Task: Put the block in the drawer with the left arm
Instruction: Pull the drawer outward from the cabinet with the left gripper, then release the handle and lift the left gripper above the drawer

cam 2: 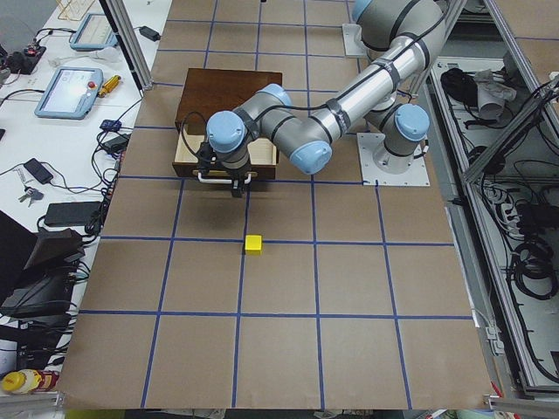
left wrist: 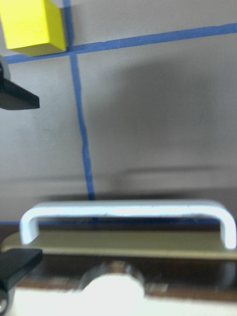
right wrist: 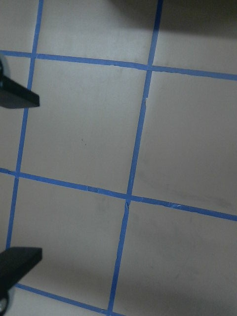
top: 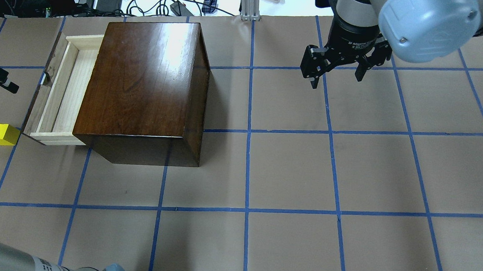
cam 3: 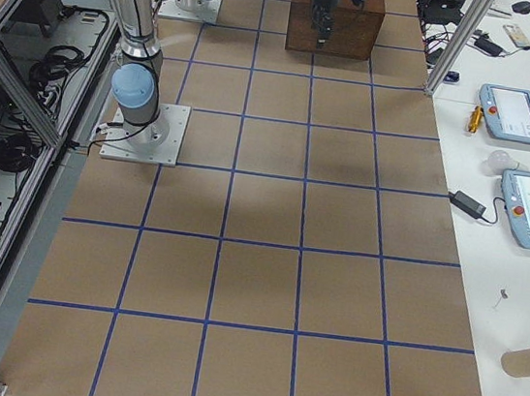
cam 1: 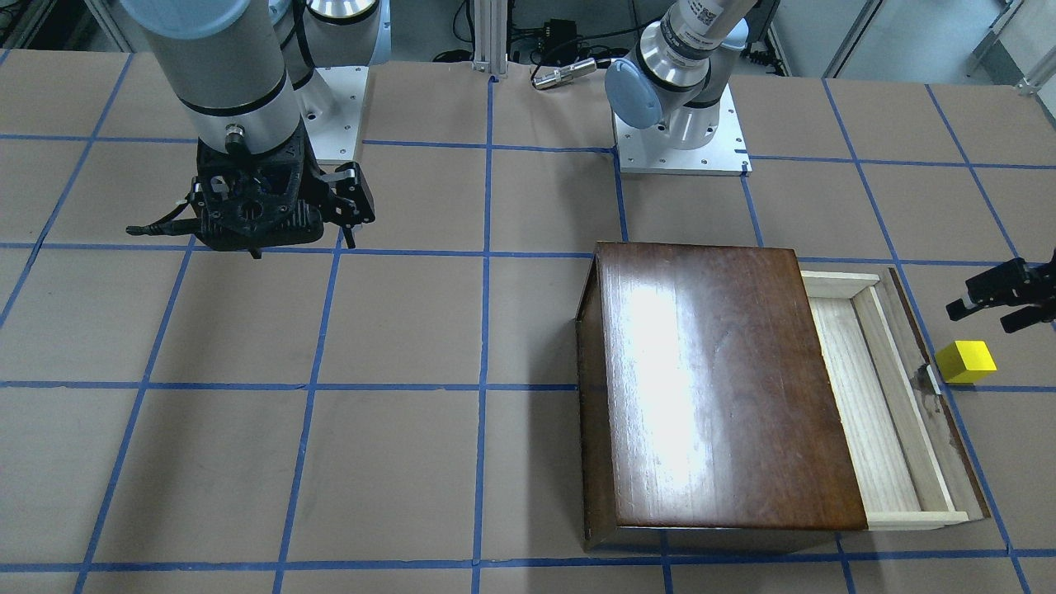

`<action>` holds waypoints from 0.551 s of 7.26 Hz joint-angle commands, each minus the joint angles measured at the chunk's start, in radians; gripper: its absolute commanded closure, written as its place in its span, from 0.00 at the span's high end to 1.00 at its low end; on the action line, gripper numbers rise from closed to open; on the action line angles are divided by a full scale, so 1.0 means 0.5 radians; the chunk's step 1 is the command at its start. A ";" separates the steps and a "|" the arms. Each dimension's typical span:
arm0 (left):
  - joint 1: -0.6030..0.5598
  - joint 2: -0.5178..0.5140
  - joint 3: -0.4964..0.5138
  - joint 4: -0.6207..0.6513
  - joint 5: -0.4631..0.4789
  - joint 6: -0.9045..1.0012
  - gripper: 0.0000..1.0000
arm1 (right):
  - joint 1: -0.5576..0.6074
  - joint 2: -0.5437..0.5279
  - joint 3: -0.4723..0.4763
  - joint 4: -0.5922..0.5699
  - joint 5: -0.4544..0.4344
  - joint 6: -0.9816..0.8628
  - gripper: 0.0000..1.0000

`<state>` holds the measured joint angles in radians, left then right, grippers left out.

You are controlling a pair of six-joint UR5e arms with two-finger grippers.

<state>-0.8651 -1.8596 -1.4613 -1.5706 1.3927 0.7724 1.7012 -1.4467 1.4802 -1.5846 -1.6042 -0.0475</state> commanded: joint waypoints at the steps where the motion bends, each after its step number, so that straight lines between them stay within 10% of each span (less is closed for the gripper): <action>1: -0.006 0.212 -0.001 -0.187 0.089 -0.005 1.00 | 0.000 0.000 0.000 0.000 -0.001 0.003 1.00; 4: -0.019 0.500 -0.004 -0.371 0.275 -0.069 1.00 | 0.000 0.000 0.000 0.000 0.002 0.003 1.00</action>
<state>-0.8739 -1.6722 -1.4657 -1.7141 1.4632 0.7462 1.7012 -1.4466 1.4803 -1.5846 -1.6042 -0.0471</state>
